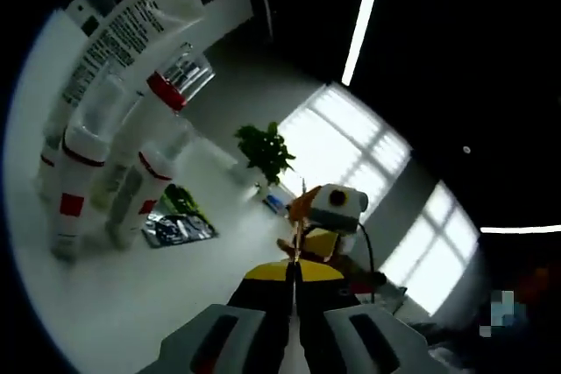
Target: Arrange the skincare products in the storage area until every visible bottle or jar stands upright without overlapping.
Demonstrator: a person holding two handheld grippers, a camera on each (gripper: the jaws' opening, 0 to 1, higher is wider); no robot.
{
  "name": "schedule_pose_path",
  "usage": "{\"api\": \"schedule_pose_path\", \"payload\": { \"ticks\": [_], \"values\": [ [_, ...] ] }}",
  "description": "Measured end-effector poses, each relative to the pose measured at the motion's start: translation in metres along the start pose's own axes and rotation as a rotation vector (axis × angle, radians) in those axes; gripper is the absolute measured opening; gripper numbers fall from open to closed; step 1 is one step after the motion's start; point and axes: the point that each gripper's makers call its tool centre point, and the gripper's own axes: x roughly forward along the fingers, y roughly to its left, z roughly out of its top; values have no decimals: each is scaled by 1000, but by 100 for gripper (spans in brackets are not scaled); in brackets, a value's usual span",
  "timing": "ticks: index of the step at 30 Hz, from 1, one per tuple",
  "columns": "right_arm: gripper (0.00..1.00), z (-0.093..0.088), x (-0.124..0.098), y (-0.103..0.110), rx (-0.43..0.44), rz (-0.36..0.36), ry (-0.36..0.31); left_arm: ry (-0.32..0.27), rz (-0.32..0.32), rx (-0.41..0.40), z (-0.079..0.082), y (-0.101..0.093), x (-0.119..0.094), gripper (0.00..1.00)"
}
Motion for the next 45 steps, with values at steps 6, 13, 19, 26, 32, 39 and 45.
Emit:
{"api": "schedule_pose_path", "payload": {
  "ticks": [6,13,19,26,32,39,45],
  "values": [
    [0,10,-1,2,126,-53,-156,-168,29,232,15,-5,2,12],
    [0,18,-3,-4,191,-29,-225,-178,-28,291,10,-21,11,34],
    [0,22,2,11,75,32,-259,-117,-76,161,5,-27,2,1],
    [26,34,-1,24,-120,25,-302,-1,-181,67,-4,-40,-5,0],
    [5,15,3,22,-105,-11,-206,39,-133,102,-12,-32,0,0],
    [2,11,1,12,-121,-65,-171,24,-64,154,-14,-22,4,0],
    [3,8,3,2,-138,-99,-159,-12,-11,181,-5,-15,0,0]
  ]
}}
